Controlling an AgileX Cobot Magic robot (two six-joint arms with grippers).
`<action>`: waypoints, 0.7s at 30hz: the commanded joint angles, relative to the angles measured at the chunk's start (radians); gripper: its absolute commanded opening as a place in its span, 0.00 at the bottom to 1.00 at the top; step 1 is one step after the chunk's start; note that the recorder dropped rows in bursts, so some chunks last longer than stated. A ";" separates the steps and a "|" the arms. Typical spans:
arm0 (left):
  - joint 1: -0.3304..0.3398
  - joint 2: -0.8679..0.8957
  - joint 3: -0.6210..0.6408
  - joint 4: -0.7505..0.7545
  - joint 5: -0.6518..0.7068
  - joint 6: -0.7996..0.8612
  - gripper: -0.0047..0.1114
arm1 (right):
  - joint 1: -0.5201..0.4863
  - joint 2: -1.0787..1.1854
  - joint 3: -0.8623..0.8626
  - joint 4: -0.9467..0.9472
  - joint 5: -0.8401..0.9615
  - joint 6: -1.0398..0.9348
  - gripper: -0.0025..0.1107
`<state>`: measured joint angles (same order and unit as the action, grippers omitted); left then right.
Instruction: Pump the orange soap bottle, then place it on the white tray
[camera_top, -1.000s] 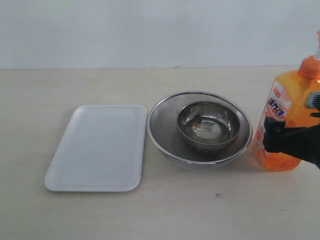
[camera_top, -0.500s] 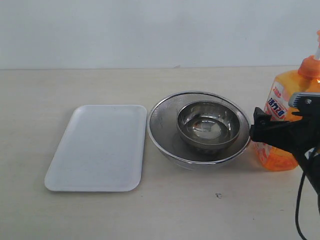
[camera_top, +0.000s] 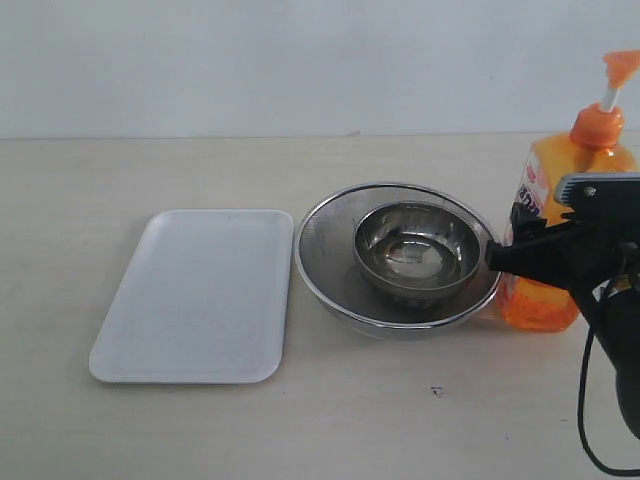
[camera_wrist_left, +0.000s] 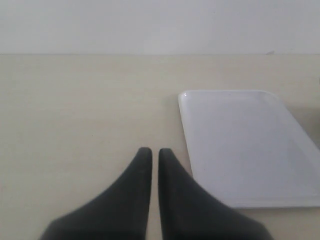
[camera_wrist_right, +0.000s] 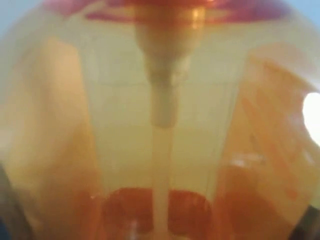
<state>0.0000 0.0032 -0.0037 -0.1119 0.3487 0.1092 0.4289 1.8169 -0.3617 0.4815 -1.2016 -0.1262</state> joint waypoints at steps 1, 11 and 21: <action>0.002 -0.003 0.004 -0.005 -0.008 -0.008 0.08 | 0.000 -0.002 -0.001 0.015 0.006 -0.105 0.02; 0.002 -0.003 0.004 -0.005 -0.008 -0.008 0.08 | 0.000 -0.041 -0.001 0.085 0.017 -0.267 0.02; 0.002 -0.003 0.004 -0.005 -0.008 -0.008 0.08 | 0.000 -0.078 -0.001 0.024 0.028 -0.384 0.02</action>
<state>0.0000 0.0032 -0.0037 -0.1119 0.3487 0.1092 0.4289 1.7572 -0.3641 0.5175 -1.1286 -0.4790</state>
